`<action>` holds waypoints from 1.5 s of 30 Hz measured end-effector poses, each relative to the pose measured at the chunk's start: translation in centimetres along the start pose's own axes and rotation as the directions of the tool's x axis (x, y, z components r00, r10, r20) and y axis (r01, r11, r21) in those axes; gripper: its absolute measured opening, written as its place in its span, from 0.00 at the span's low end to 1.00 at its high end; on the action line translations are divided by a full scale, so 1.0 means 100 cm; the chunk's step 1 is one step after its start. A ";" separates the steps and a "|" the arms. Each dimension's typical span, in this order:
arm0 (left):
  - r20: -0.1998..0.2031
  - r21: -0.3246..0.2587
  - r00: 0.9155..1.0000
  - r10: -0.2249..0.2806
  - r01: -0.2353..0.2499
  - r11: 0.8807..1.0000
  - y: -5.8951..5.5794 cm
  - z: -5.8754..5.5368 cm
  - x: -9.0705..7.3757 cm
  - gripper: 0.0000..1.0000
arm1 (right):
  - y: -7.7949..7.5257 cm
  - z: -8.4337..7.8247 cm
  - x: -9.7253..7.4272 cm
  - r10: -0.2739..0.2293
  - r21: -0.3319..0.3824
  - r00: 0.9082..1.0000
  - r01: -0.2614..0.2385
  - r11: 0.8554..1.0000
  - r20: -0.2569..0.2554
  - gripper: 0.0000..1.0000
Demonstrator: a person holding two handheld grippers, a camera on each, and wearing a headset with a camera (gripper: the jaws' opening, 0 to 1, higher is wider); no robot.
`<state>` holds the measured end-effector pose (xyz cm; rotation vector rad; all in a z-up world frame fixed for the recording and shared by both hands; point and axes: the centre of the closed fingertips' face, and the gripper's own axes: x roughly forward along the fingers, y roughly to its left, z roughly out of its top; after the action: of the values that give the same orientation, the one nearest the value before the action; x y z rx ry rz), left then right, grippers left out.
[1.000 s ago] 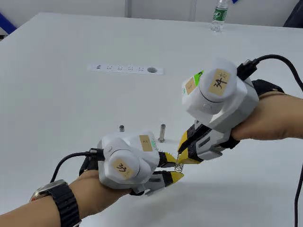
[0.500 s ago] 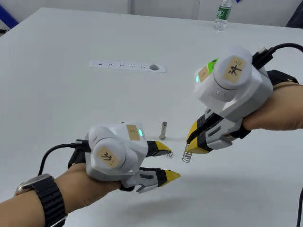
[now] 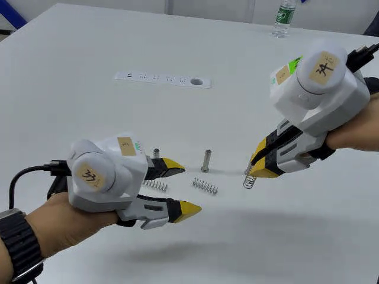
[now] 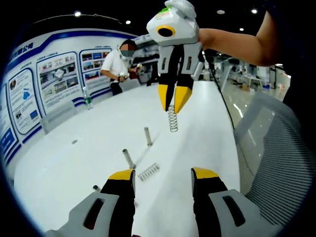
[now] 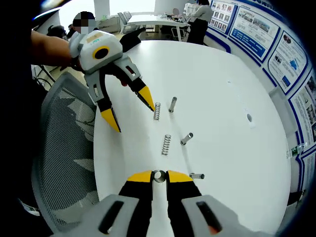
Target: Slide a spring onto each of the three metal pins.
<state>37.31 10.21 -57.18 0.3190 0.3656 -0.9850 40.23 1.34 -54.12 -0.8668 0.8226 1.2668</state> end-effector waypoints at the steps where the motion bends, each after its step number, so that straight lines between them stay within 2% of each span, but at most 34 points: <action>1: 0.000 -0.003 1.000 0.006 -0.006 1.000 0.002 -0.001 -0.002 0.48 | -0.003 -0.001 -0.001 -0.005 0.005 1.000 0.005 1.000 0.000 0.11; 8: -0.006 -0.027 0.998 0.059 -0.059 0.998 0.015 -0.009 -0.018 0.53 | -0.022 -0.001 -0.010 -0.042 0.024 0.999 0.042 0.999 0.011 0.11; 16: -0.021 -0.043 0.995 0.097 -0.098 0.994 0.021 -0.020 -0.033 0.59 | -0.046 -0.002 -0.015 -0.083 0.028 0.997 0.083 0.996 0.001 0.11; 25: -0.023 -0.072 0.991 0.129 -0.130 0.989 0.025 -0.023 -0.039 0.64 | -0.073 -0.011 0.001 -0.130 0.050 0.991 0.130 0.990 -0.012 0.11; 34: -0.027 -0.080 0.991 0.133 -0.135 0.988 0.025 -0.025 -0.040 0.68 | -0.083 -0.022 0.015 -0.127 0.083 0.992 0.128 0.988 -0.026 0.11; 45: -0.031 -0.096 0.989 0.143 -0.145 0.985 0.029 -0.029 -0.041 0.71 | -0.086 -0.023 0.022 -0.121 0.093 0.992 0.123 0.988 -0.028 0.11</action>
<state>37.22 15.99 -57.69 0.2642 0.4056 -0.8194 48.94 -0.51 -56.33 -0.8437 0.8283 1.1041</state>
